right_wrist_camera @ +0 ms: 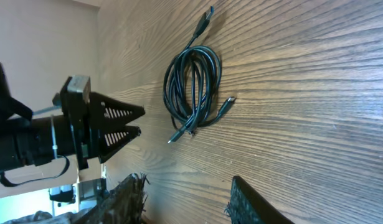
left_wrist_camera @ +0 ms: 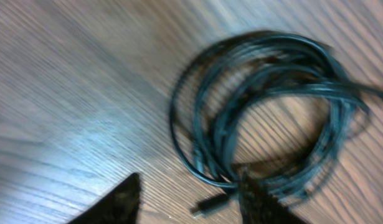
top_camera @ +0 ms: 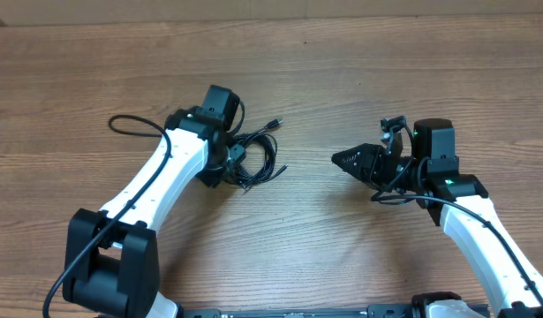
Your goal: Untangle cables
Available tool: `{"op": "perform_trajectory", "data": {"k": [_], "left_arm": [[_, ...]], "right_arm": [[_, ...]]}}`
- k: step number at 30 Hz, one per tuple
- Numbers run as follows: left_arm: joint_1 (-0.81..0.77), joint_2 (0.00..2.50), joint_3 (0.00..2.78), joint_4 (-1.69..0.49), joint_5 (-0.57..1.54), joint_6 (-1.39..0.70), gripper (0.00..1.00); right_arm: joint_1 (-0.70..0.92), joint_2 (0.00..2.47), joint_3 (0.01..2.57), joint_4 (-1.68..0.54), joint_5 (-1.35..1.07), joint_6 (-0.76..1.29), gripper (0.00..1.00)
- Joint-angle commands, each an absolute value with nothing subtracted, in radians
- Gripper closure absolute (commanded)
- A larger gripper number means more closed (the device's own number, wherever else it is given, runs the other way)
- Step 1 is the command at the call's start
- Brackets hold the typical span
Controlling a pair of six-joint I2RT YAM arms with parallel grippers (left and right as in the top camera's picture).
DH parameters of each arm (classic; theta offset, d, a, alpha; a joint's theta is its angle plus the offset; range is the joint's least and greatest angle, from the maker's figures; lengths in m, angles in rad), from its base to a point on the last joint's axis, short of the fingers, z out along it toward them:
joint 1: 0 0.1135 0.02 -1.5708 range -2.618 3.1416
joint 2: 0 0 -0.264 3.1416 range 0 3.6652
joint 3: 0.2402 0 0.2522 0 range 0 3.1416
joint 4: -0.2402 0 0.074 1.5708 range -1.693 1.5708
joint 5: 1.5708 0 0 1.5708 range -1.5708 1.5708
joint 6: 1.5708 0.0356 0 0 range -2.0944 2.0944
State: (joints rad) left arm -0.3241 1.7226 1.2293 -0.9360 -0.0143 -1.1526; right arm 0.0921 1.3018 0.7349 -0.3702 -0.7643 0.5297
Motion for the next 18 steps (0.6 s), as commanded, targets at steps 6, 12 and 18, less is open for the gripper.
{"op": "perform_trajectory", "data": {"k": [6,12,18], "left_arm": [[-0.313,1.739,1.196,-0.934,-0.112,-1.234,0.77],[-0.315,1.741,1.196,-0.911,-0.152,-1.234,0.65],[-0.326,1.741,1.196,-0.831,-0.046,-1.06,0.66]], "right_arm": [[0.09,1.304,0.748,-0.371,-0.711,0.522,0.54],[0.09,1.304,0.748,-0.373,-0.71,0.522,0.53],[0.09,1.304,0.748,-0.373,-0.707,0.522,0.5]]}}
